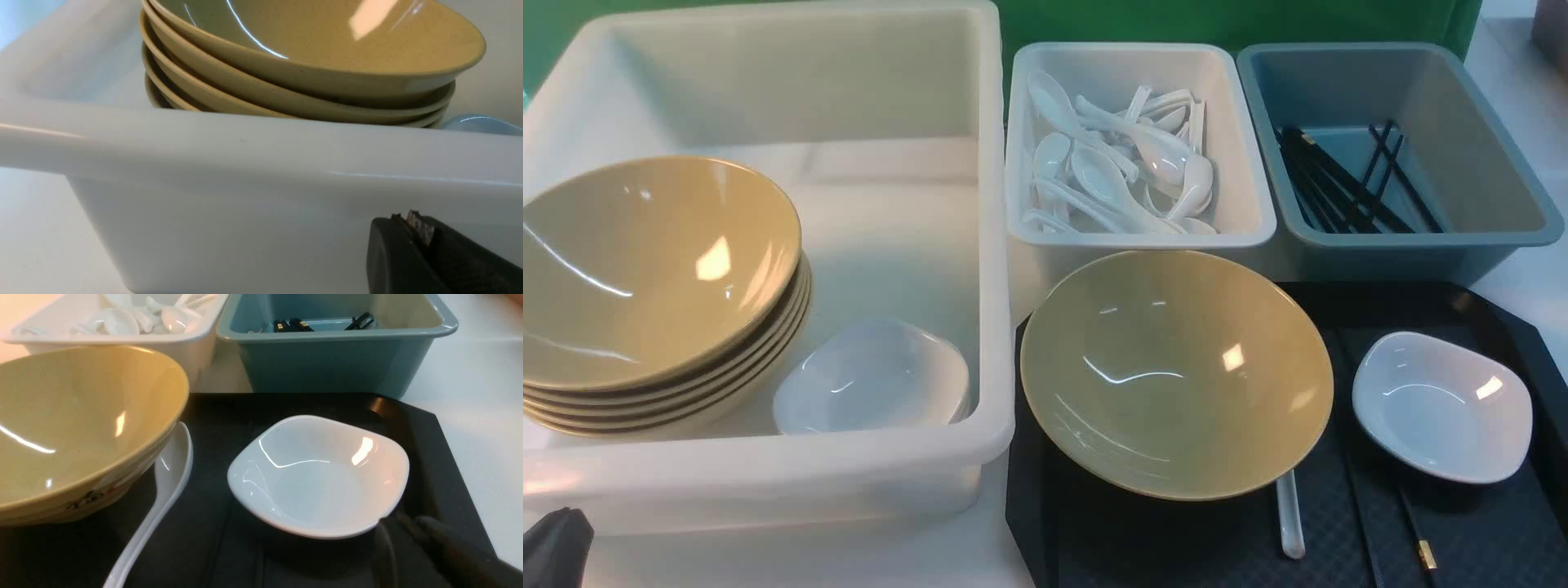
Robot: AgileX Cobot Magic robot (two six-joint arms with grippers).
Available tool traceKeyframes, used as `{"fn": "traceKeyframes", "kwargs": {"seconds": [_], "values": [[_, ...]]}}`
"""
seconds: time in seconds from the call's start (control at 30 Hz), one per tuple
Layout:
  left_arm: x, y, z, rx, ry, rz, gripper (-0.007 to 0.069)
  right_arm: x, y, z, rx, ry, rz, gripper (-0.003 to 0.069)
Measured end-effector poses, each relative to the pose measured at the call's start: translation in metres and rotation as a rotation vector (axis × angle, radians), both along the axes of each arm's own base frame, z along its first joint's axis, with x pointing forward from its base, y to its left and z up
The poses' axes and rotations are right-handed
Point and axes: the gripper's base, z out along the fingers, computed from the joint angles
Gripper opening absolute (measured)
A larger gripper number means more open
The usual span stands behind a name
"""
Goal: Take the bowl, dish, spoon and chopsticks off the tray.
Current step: Use the left arm to grab the yellow noodle bowl on the left
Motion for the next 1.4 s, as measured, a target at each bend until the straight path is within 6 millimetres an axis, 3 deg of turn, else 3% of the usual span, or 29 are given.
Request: {"fn": "traceKeyframes", "kwargs": {"seconds": [1.4], "values": [[0.0004,0.0002,0.0017,0.013,-0.018,-0.001,-0.0011,0.0002,0.0001,0.0007,0.000,-0.008,0.001,0.0104]]}}
